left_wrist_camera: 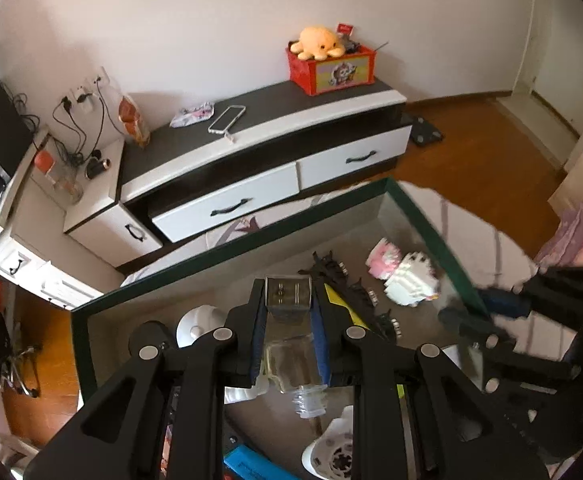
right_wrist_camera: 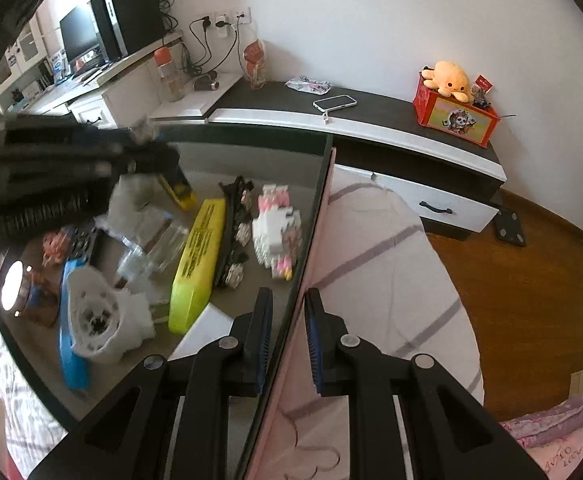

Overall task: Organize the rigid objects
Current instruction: 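Open left gripper to set the harmonica box upright in the box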

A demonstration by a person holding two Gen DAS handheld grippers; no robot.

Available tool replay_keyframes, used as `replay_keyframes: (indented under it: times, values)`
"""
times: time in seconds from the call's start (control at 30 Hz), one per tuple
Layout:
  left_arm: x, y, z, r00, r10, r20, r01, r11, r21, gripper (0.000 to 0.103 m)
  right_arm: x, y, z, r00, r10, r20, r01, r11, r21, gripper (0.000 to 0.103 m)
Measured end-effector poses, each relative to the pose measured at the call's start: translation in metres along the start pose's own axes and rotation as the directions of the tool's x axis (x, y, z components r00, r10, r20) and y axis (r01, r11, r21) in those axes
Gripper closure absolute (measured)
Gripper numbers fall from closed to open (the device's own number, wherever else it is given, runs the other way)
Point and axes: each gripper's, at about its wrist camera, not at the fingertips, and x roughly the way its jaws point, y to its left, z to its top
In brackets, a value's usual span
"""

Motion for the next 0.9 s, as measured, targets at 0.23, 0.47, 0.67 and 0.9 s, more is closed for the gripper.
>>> replay_keyframes:
  times: [0.23, 0.47, 0.67, 0.9]
  values:
    - [0.005, 0.001, 0.000, 1.000, 0.003, -0.008, -0.003, 1.000, 0.003, 0.080, 0.012, -0.001, 0.016, 1.000, -0.027, -0.015, 0.027, 1.000, -0.002, 0.087]
    - [0.003, 0.004, -0.004, 1.000, 0.019, -0.015, -0.019, 1.000, 0.021, 0.066, 0.013, 0.000, 0.018, 0.999, -0.033, -0.025, 0.033, 0.999, -0.004, 0.087]
    - [-0.009, 0.003, -0.016, 0.999, 0.049, -0.006, -0.048, 0.997, 0.065, 0.040, 0.012, 0.001, 0.016, 0.999, -0.036, -0.038, 0.036, 0.999, -0.003, 0.087]
    - [-0.025, 0.006, -0.032, 0.997, 0.081, 0.002, -0.080, 0.992, 0.099, 0.027, 0.008, 0.004, 0.010, 0.998, -0.040, -0.044, 0.040, 0.999, 0.006, 0.087]
